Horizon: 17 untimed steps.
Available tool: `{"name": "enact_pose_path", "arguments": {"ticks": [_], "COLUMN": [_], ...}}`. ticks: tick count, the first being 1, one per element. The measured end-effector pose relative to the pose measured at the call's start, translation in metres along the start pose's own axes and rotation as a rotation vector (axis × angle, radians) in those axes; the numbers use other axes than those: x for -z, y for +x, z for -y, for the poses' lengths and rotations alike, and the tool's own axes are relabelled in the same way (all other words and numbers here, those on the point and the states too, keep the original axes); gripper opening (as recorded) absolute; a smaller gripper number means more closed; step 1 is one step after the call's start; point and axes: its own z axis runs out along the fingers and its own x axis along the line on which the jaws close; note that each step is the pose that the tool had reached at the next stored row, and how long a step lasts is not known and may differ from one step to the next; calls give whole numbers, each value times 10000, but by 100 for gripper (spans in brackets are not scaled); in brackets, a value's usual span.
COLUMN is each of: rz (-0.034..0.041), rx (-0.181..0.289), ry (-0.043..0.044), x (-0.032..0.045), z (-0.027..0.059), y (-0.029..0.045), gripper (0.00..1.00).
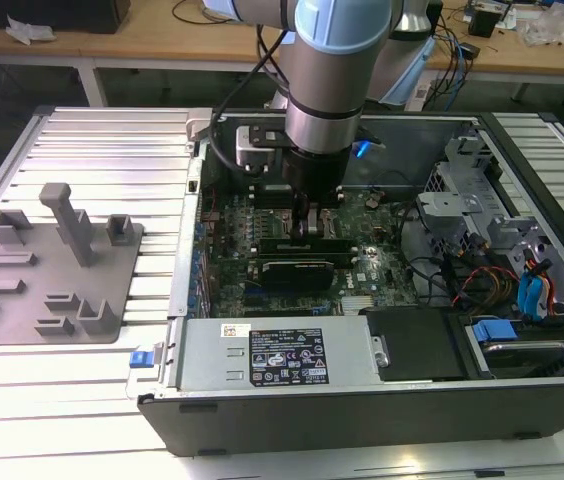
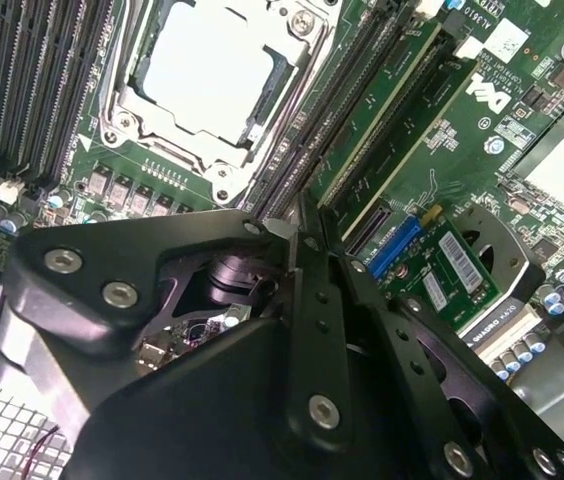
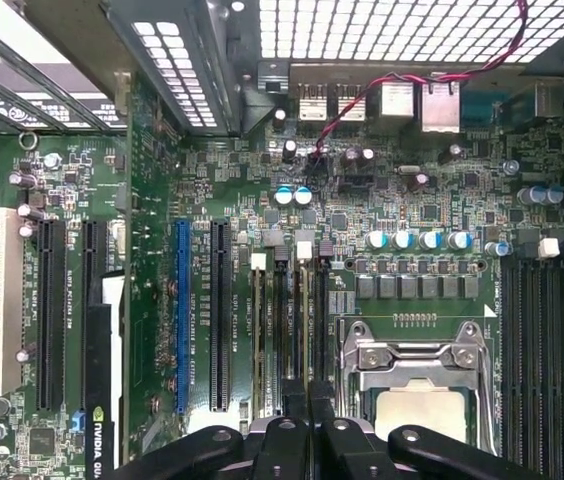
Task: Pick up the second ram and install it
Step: 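Insert the second ram into the second slot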
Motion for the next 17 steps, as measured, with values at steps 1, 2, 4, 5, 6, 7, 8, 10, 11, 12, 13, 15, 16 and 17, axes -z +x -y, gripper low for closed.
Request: {"name": "enact_pose_path", "arguments": {"ticks": [1,2,4,5,6,7,8,10,11,12,13,15,16,17], "rz": [0,1,4,2,3,3,6,2,2,1,1,-1,-2,0], "rx": [-2,-2,-1,-1,-2,-2,-1,1,1,1,2,3,3,3], "ry": [1,2,4,2,2,2,7,173,181,189,212,286,314,327], "x": [-1,-1,21,35,57,74,73,73,73,73,72,64,61,58], "z": [-1,0,-1,-2,-2,-3,-3,-24,-27,-30,-34,-39,-42,-44], "y": [0,0,-1,-1,-1,-2,-2,-2,-2,-2,-2,-1,-1,-1], "gripper": [9,9,9,9,9,9,9,9,9,9,9,9,9,9]}}
